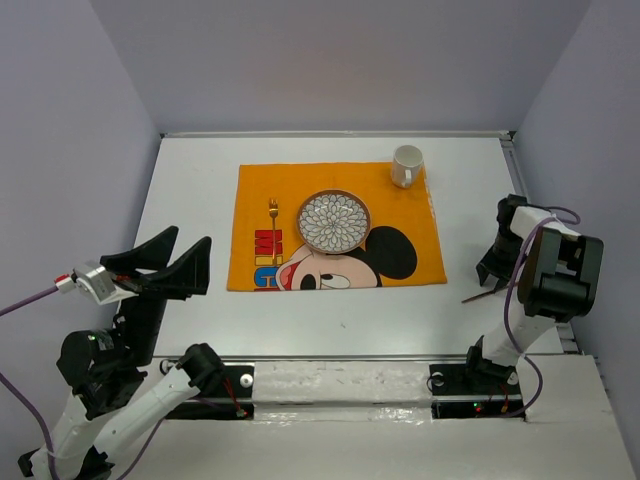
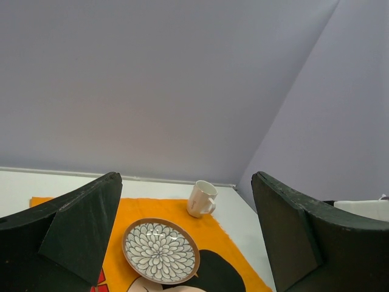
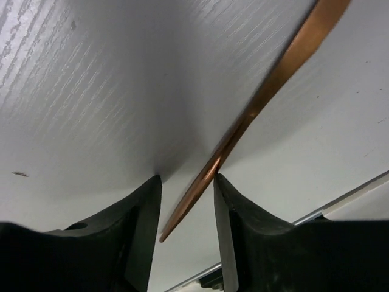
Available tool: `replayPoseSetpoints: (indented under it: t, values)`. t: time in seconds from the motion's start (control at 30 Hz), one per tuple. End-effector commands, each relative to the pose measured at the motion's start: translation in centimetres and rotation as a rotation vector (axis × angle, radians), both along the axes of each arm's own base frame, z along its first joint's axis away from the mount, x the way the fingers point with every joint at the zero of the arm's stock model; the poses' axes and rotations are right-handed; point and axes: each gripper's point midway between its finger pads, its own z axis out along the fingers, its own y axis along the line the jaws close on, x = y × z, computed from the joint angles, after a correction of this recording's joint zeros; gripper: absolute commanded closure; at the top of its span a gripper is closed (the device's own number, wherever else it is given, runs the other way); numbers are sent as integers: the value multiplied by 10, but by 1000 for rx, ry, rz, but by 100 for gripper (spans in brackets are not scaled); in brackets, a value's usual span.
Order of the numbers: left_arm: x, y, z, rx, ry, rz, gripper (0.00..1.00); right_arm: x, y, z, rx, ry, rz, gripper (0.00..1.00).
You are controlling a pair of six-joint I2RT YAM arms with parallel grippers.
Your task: Set the dinner table for one person
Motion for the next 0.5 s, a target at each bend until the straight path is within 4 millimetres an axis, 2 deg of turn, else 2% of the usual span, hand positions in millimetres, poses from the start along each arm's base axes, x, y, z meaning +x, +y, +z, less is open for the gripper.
replayPoseSetpoints:
  t: [0.0,0.03,0.2,0.33,0.47]
  values:
    - [-2,4,10,-25,-30,10,1,17,-2,-8,-4,-81,-32,59]
    - [-2,4,10,-22,-30,9,1,20,-3,-6,-9,-98,-32,68]
    - [0,5,8,-20,-22,20,1,35,-7,-1,-31,-192,-16,89]
    - [2,1,7,-10,-16,17,1,47,-1,-3,4,-271,40,95]
    - [4,0,5,-2,-9,22,1,59,10,2,18,-320,121,93]
